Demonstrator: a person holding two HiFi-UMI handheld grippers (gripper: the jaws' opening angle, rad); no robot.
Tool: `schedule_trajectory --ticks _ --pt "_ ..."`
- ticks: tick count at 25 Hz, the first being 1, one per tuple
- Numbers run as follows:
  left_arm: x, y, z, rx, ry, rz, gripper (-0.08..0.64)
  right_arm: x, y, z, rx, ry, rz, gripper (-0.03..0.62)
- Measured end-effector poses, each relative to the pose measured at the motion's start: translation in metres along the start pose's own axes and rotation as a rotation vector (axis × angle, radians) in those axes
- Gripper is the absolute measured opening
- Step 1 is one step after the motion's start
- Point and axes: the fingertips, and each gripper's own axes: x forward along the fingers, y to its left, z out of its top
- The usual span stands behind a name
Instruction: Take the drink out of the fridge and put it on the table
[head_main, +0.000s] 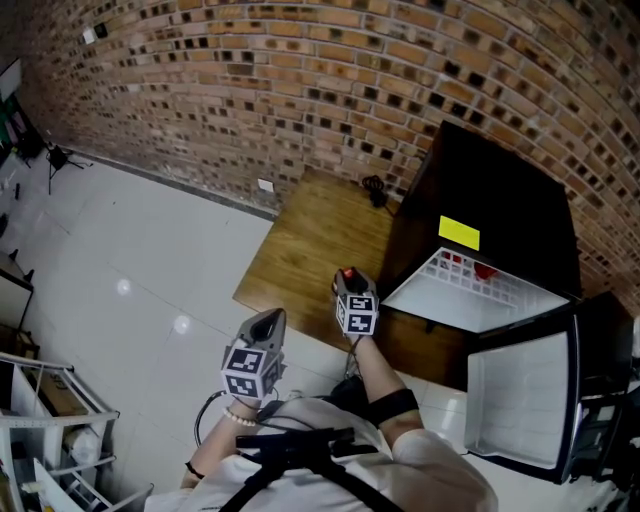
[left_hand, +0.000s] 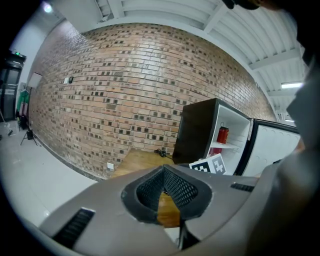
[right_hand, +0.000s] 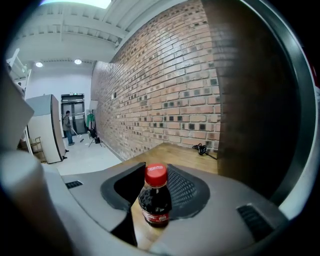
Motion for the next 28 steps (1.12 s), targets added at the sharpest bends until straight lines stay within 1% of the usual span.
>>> schedule_trajectory --ticks 11,13,17,22,25,28 --pt "0.006 -0.002 0.002 0.009 0.005 -0.012 0.0 0.004 -0.002 -0.002 -0.015 0.014 0.007 0.169" --pt "0.006 -0.003 0.003 0.01 0.001 -0.016 0.0 0.004 0.0 -0.001 -0.028 0.019 0.012 0.178" --pt "0.003 -0.004 0.007 0.008 -0.011 -0.023 0.0 0.0 0.005 0.009 -0.05 0.002 0.03 0.221" --pt "-0.003 -0.006 0.011 0.013 -0.032 -0.044 0.0 -0.018 0.008 0.03 -0.056 -0.039 0.021 0.236" --pt "-0.007 -0.01 0.013 0.018 -0.042 -0.072 0.0 -0.037 0.011 0.042 -0.046 -0.076 0.019 0.238" --pt "-0.013 -0.014 0.01 0.019 -0.045 -0.104 0.0 -0.061 0.016 0.045 -0.035 -0.097 0.014 0.238"
